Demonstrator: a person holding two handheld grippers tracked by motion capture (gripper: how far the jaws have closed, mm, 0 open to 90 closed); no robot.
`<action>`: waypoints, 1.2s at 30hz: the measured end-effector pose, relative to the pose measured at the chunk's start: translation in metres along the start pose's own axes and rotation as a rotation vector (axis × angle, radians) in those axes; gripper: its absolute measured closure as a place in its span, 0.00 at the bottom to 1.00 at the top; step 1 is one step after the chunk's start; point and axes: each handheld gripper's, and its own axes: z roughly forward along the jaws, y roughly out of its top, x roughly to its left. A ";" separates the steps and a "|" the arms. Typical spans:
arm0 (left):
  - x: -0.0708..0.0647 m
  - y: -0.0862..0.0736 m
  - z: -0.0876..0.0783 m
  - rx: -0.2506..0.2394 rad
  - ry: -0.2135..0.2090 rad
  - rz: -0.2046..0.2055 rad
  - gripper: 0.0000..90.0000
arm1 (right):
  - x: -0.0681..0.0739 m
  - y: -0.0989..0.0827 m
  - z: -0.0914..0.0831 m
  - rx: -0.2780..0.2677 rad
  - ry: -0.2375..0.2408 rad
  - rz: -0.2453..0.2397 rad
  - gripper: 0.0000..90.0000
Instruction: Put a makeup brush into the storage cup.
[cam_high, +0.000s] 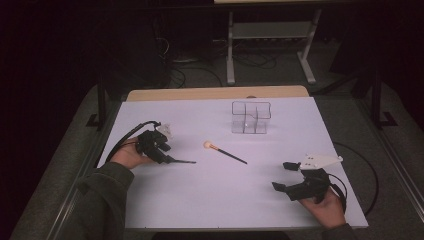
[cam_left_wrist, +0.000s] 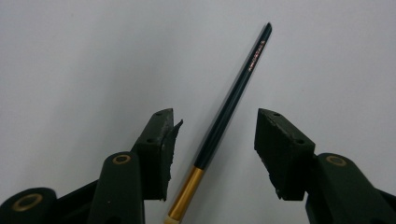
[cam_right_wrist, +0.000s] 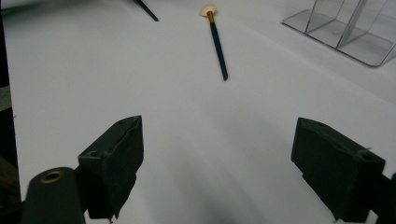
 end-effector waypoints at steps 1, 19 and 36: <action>0.001 -0.001 0.001 -0.001 -0.002 0.005 0.57 | 0.000 0.000 0.000 0.002 -0.001 0.000 0.18; 0.007 -0.008 0.015 0.049 -0.019 -0.004 0.75 | 0.003 0.002 0.002 0.003 0.009 -0.010 0.20; 0.003 -0.006 0.019 0.098 -0.005 0.052 0.91 | 0.006 0.005 0.001 -0.018 0.009 -0.026 0.21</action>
